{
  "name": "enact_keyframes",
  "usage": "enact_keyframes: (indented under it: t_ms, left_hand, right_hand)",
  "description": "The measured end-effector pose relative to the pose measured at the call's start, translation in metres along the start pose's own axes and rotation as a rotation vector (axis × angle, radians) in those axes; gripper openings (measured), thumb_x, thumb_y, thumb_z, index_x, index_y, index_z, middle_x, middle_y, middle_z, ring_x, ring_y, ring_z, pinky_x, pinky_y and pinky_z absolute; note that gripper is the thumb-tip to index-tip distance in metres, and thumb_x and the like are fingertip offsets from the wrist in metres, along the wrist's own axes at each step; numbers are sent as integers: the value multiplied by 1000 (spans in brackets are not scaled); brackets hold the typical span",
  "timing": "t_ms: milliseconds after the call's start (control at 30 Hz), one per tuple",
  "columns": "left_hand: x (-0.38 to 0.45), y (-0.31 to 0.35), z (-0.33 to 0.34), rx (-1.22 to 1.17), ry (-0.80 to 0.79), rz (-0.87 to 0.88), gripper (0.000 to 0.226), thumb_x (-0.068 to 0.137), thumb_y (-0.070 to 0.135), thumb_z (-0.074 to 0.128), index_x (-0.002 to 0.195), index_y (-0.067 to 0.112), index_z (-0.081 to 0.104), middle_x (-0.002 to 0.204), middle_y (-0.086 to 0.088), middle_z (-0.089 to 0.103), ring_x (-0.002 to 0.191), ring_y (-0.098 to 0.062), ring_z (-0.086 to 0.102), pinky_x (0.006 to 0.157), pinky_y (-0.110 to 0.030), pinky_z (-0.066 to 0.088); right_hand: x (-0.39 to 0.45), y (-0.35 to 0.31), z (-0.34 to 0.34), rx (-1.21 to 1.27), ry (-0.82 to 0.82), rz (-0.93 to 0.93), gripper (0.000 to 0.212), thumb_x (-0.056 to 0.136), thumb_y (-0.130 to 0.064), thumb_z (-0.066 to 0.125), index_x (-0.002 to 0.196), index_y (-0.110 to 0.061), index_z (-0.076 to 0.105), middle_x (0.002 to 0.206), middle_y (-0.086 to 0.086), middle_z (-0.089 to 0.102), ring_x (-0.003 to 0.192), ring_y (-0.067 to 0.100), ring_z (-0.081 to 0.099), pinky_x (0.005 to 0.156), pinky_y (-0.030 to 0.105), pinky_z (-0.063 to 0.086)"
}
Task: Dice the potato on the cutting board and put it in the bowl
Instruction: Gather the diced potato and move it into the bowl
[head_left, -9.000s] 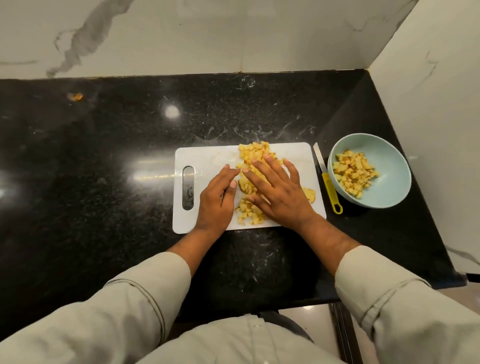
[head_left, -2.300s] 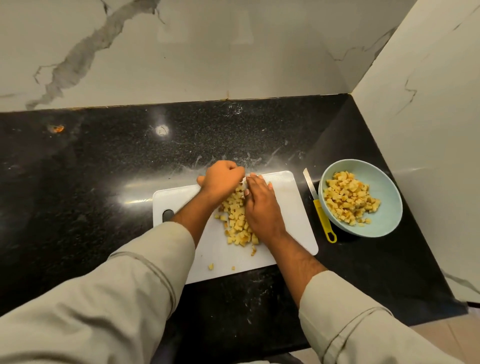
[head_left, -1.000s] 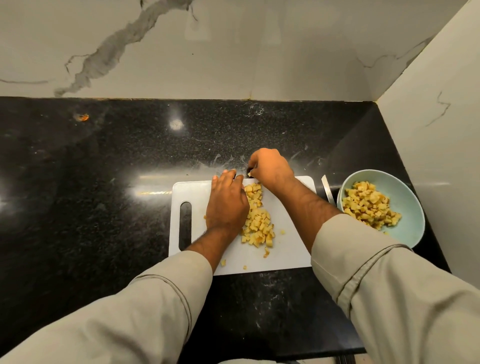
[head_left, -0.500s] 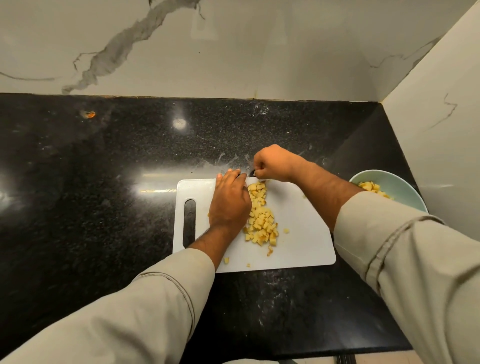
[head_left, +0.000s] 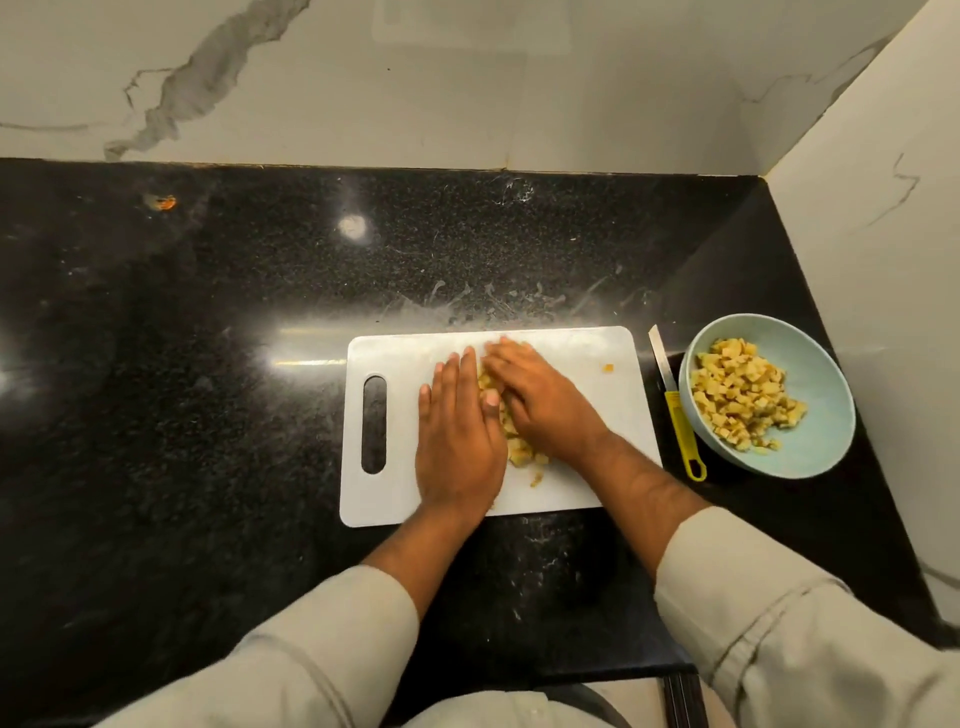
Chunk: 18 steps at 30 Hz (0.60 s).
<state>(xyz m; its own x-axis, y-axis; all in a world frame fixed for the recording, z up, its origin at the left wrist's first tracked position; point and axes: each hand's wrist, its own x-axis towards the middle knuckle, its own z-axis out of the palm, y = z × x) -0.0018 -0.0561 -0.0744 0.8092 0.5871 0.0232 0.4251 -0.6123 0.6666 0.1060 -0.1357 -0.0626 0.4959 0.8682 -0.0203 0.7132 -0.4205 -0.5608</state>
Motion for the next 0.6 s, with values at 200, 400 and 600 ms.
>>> enact_keyframes:
  t_ms: [200,400,600]
  left_hand:
    - [20,5,2,-54,-64,76,45,103,26,34,145,12,38,150,-8,39,144,-21,24,120,-35,13]
    - [27,16,11,-8,-165,201,42,103,25,34,139,7,48,148,-11,41,143,-23,28,120,-35,13]
    - [12,43,22,-403,-53,9,41,97,29,35,120,11,64,118,-2,66,111,-13,58,96,-27,45]
  right_hand:
    - [-35,-1,-15,374,307,251,37,99,-6,45,135,-6,52,139,7,52,133,12,42,112,18,28]
    - [-58,-21,17,414,635,608,36,101,-12,43,136,-7,52,139,7,53,130,15,45,105,11,28]
    - [-43,-27,21,688,729,674,36,103,-22,38,136,-20,53,138,-3,53,126,2,46,107,16,35]
